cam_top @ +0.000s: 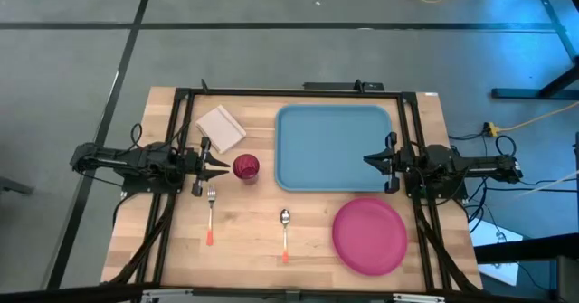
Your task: Pick and place plate/cup/fork/spoon on tray
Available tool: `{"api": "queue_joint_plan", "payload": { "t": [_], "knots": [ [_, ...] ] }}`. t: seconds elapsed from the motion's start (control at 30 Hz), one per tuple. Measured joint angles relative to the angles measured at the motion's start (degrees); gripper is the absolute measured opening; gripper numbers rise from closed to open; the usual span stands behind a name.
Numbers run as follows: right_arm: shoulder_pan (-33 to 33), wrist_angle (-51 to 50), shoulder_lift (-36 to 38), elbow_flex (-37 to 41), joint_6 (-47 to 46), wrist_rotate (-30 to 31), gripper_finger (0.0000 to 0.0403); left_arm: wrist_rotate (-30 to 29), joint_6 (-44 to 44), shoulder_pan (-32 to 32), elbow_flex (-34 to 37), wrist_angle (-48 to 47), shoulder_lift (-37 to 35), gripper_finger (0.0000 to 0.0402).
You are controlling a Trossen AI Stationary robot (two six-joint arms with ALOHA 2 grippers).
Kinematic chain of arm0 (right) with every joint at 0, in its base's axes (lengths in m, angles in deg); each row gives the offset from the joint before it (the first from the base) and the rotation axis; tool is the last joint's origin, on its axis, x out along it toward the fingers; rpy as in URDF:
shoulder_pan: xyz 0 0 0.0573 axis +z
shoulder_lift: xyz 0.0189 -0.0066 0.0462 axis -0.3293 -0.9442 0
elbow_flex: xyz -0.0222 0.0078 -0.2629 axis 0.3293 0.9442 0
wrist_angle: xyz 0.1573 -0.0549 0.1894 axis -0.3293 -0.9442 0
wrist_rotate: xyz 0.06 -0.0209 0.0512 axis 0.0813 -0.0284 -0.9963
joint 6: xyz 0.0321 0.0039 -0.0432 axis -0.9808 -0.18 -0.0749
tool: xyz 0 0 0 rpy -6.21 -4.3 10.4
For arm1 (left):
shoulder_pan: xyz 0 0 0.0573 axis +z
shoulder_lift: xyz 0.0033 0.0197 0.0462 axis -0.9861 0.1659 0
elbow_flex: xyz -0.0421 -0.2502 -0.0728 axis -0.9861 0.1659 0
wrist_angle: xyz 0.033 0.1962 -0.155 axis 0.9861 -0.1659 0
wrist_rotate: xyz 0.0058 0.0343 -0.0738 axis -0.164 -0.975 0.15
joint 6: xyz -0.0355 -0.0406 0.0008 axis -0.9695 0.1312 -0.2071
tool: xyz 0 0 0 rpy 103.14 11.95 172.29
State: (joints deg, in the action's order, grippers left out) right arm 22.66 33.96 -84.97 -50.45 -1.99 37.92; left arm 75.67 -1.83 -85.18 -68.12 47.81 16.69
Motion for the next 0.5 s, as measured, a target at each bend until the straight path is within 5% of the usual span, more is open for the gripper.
{"api": "queue_joint_plan", "payload": {
  "t": [0.5],
  "knots": [
    [0.0, 2.8, 0.0, 0.0, 1.4, 0.0, 0.0033, -1.1, 4.1, 0.0, 0.0, 3.5, 0.0, 0.0069]
  ]
}}
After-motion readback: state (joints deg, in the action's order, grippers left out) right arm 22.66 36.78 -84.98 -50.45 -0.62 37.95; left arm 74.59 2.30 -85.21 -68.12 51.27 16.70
